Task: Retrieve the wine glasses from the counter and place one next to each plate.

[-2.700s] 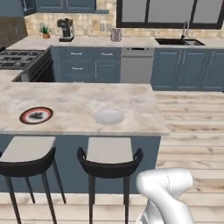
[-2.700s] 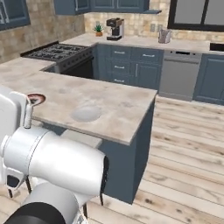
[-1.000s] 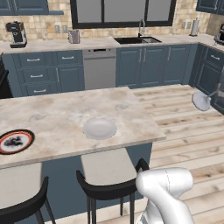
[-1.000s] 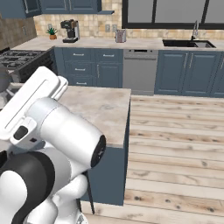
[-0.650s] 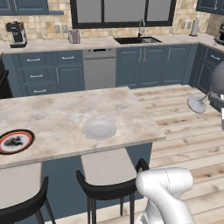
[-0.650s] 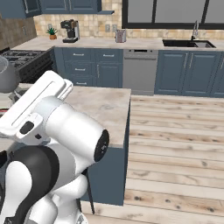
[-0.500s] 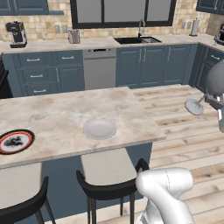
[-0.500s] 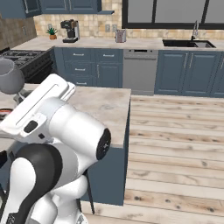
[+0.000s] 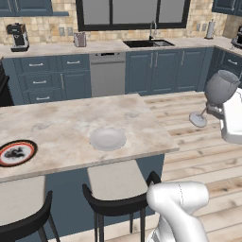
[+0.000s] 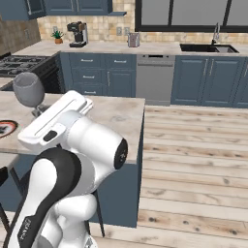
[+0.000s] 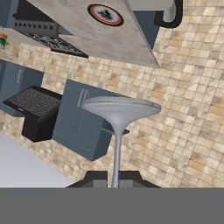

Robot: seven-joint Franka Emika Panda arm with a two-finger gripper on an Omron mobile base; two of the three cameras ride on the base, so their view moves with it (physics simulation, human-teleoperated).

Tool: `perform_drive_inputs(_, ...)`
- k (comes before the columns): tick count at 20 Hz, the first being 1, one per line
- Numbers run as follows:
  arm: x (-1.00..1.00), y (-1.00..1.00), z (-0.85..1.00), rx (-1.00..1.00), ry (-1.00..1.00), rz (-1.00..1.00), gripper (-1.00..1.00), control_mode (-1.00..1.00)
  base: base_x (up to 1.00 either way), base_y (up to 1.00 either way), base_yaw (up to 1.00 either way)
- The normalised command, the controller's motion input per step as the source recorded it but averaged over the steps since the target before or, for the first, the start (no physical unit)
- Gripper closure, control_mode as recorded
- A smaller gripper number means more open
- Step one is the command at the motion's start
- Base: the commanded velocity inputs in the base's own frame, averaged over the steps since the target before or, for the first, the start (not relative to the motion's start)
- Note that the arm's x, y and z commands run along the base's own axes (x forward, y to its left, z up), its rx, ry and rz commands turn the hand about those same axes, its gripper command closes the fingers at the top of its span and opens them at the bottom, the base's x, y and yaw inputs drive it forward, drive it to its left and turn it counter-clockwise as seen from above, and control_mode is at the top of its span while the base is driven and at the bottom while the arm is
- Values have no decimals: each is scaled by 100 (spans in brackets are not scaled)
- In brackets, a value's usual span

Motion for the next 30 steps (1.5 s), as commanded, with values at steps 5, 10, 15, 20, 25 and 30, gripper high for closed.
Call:
perform_drive_inputs(5, 40, 0, -32, 0, 1, 0, 100, -100, 0, 0, 0)
perform_drive_inputs(10, 44, 0, -41, 0, 6, 0, 100, -100, 0, 0, 0)
perform_drive_inputs(15, 43, 0, -36, 0, 7, 0, 100, -100, 0, 0, 0)
perform_drive_inputs(20, 46, 0, -35, 0, 9, 0, 100, -100, 0, 0, 0)
perform_drive_inputs(25, 42, 0, -39, 0, 10, 0, 100, -100, 0, 0, 0)
perform_drive_inputs(30, 42, 0, -41, -1, 6, 0, 100, -100, 0, 0, 0)
